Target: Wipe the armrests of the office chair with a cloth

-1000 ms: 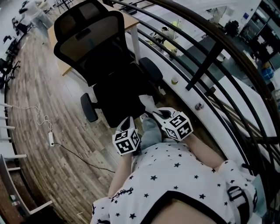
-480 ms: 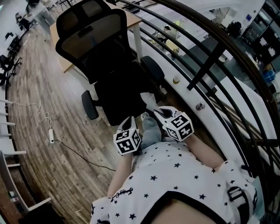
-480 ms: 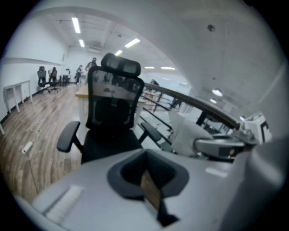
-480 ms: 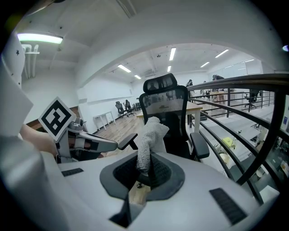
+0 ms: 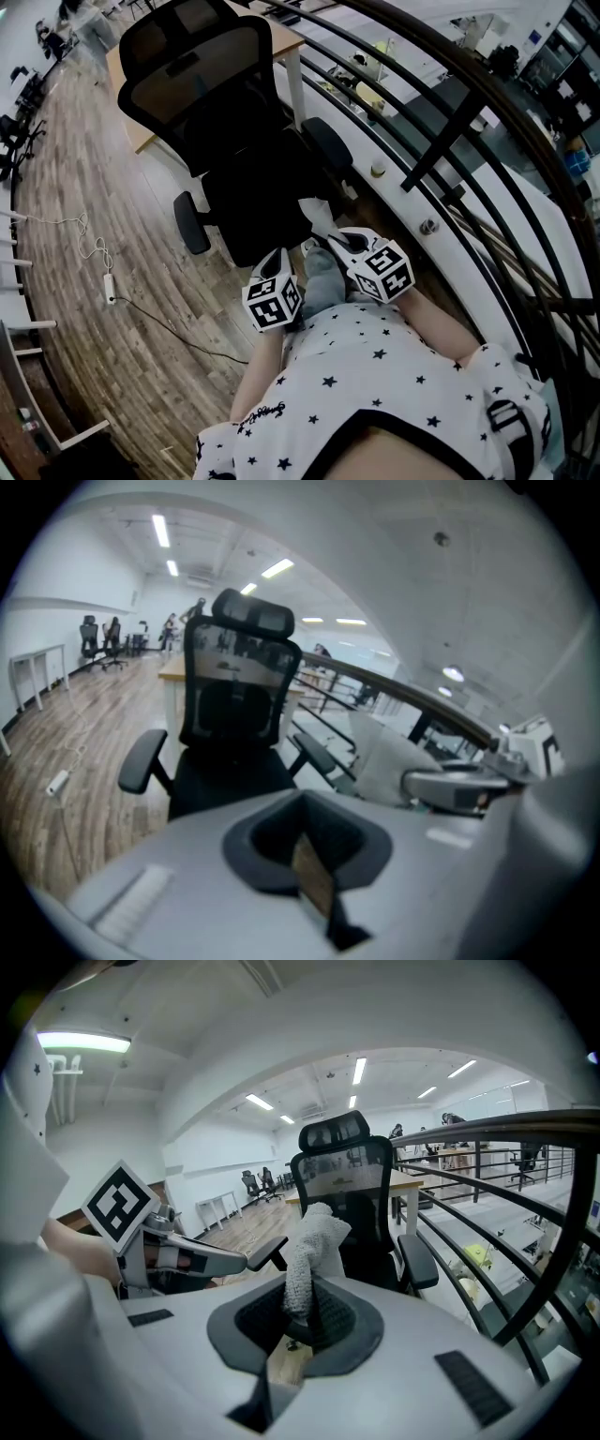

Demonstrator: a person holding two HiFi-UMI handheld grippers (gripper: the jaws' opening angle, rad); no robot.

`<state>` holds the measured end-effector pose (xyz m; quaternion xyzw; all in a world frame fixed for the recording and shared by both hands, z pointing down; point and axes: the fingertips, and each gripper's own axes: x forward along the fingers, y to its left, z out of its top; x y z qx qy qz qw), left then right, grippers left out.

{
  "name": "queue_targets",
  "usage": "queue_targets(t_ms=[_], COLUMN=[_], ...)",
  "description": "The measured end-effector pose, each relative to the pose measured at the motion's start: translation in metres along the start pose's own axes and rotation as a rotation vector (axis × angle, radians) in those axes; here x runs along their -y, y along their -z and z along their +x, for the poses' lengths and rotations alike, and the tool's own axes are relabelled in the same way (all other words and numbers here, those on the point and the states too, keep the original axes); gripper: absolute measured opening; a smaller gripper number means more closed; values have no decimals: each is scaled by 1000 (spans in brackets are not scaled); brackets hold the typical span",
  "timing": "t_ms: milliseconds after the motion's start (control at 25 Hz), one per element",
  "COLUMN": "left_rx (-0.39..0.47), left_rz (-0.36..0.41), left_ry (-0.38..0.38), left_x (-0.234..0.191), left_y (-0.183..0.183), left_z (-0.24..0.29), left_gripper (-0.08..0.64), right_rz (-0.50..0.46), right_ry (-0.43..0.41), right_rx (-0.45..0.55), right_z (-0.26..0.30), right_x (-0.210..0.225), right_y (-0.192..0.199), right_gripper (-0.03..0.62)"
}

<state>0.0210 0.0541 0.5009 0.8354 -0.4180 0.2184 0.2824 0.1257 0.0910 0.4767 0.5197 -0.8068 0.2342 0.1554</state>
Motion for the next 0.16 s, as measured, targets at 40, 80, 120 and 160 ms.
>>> queue_targets(t_ms=[40,80,120,160], left_rx=[0,0,-1,-2], left_rz=[-2,-4,-6,-8], left_ry=[-1,-3,-4,-5], left_x=[0,0,0,0], left_y=[0,-1,-1,-1], left_z=[0,0,0,0], left_gripper=[5,5,5,5], right_rz=[-1,-1,-1,-1], right_ry=[-1,-3,-4,-6], right_rx=[1,2,3,4], right_z=[0,0,0,0], right_x=[0,0,0,0], right_y=[-1,-1,-2,-2], right_gripper=[30,29,29,29])
